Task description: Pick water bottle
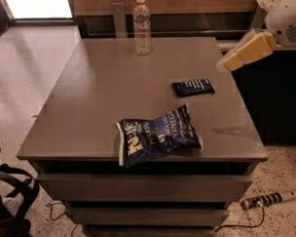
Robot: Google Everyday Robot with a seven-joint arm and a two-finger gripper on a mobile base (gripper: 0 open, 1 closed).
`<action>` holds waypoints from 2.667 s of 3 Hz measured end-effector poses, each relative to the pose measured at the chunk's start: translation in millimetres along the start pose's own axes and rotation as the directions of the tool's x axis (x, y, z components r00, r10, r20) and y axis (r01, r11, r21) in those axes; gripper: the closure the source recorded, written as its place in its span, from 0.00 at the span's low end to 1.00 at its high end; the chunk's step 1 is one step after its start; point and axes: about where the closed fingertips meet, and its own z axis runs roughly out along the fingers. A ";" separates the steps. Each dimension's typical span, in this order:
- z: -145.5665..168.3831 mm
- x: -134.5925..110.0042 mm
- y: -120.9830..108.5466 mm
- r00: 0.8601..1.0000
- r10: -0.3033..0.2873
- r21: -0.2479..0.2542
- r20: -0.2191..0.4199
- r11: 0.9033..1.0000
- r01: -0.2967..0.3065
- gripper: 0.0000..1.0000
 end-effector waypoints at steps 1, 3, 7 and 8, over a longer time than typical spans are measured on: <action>24.0 -11.9 -25.8 0.990 0.009 0.079 0.141 0.997 -0.020 0.00; 36.4 -17.3 -42.2 0.977 0.009 0.122 0.213 0.992 -0.036 0.00; 138.7 -48.9 -107.4 0.952 0.096 -0.030 0.290 0.995 -0.091 0.00; 157.6 -57.4 -110.3 0.946 0.118 -0.001 0.302 0.992 -0.124 0.00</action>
Offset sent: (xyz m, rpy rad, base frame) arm 0.0772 -0.0031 0.0155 0.2131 -0.2642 -0.0334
